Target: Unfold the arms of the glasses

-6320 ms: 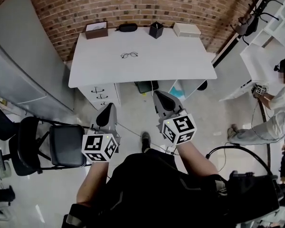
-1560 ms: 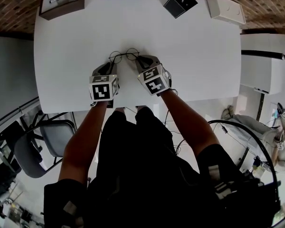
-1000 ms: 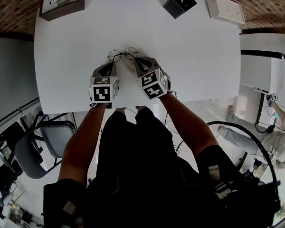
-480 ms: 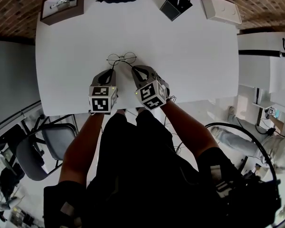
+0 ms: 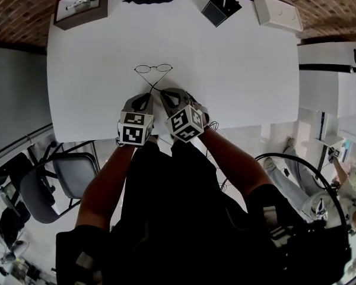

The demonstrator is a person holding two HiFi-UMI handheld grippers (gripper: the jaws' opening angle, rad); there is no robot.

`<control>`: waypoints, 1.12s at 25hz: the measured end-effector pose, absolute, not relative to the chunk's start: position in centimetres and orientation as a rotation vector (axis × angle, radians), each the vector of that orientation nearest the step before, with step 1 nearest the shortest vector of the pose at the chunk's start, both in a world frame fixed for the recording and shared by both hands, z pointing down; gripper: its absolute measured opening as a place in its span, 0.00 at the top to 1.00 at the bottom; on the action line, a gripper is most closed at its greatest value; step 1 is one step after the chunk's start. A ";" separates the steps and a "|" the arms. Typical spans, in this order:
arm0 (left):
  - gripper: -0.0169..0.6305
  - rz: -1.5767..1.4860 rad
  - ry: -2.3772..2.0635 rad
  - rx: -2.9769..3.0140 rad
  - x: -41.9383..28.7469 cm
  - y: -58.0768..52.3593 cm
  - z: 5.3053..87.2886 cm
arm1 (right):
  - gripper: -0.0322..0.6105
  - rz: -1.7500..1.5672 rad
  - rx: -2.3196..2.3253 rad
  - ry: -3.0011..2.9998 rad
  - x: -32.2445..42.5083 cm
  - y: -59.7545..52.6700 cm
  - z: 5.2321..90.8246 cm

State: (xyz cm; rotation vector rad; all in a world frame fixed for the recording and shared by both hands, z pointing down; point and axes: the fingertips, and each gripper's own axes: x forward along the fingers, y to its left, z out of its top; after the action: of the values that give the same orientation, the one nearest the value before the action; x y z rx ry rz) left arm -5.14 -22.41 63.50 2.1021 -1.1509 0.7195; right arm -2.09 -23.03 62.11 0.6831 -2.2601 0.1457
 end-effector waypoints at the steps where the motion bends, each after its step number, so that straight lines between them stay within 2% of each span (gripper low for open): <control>1: 0.93 0.723 -1.142 2.105 -5.0 -22.3 63.6 | 0.92 0.150 0.678 -2.258 -2.2 -22.9 62.3; 17: 0.93 0.701 -1.024 2.116 -3.8 -20.5 64.6 | 0.91 0.254 0.570 -2.229 -2.5 -21.1 64.4; 22: 0.88 0.630 -1.076 2.106 -4.8 -21.0 63.4 | 0.77 0.355 0.625 -2.272 -2.2 -21.2 62.9; 28: 0.88 0.529 -1.180 2.060 -5.5 -22.8 61.7 | 0.76 0.571 0.804 -2.301 -2.2 -22.6 60.8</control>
State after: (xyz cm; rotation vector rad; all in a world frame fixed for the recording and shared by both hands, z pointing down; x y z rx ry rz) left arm -5.46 -22.75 61.71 2.0605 -1.1799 0.5287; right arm -2.19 -22.59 60.81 0.8039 -2.3007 0.5709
